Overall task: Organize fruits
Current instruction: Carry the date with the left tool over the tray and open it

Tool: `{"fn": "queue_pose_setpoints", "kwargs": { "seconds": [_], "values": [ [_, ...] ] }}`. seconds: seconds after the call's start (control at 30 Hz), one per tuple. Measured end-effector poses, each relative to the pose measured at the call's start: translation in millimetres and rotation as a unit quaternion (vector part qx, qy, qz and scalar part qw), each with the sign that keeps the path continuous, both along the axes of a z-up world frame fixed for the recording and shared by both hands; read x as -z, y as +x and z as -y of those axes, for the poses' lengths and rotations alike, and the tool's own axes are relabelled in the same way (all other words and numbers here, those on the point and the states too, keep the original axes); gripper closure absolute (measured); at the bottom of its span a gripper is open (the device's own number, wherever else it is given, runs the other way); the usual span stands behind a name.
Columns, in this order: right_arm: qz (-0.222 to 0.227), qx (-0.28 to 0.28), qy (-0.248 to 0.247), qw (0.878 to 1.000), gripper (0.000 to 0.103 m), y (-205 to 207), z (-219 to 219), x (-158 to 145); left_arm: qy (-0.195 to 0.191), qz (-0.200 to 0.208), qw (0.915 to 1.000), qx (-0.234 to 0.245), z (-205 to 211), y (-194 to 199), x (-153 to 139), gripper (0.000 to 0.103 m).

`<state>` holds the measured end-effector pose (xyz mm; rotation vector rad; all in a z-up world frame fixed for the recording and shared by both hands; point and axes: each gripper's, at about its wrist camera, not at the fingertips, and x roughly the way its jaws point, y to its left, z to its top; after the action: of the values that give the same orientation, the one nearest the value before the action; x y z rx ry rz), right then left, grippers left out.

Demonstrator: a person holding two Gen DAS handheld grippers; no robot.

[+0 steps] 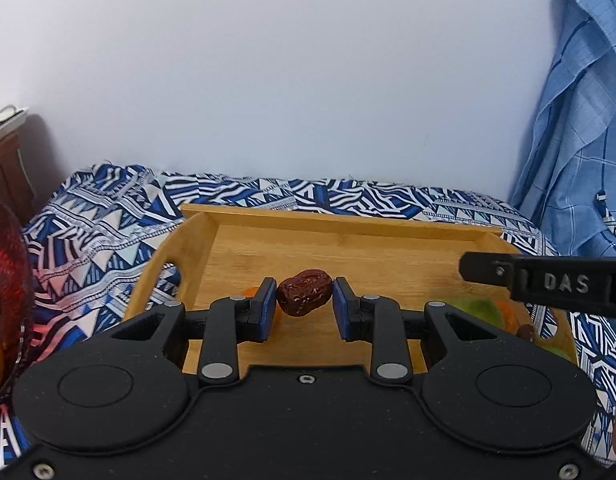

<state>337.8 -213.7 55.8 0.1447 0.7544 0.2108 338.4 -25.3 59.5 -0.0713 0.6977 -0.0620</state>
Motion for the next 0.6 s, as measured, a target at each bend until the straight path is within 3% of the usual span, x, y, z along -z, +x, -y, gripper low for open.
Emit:
{"fn": "queue_pose_setpoints", "kwargs": {
  "seconds": [0.3,0.6],
  "values": [
    [-0.054,0.011,-0.009,0.998,0.07,40.3,-4.4,22.0,0.014,-0.036,0.9993,0.001,9.4,29.1,18.2,0.074],
    [-0.082,0.016,-0.016,0.996,0.07,53.4,-4.2,39.9,0.025,-0.046,0.9985,0.011,18.3,39.3,27.9,0.074]
  ]
}}
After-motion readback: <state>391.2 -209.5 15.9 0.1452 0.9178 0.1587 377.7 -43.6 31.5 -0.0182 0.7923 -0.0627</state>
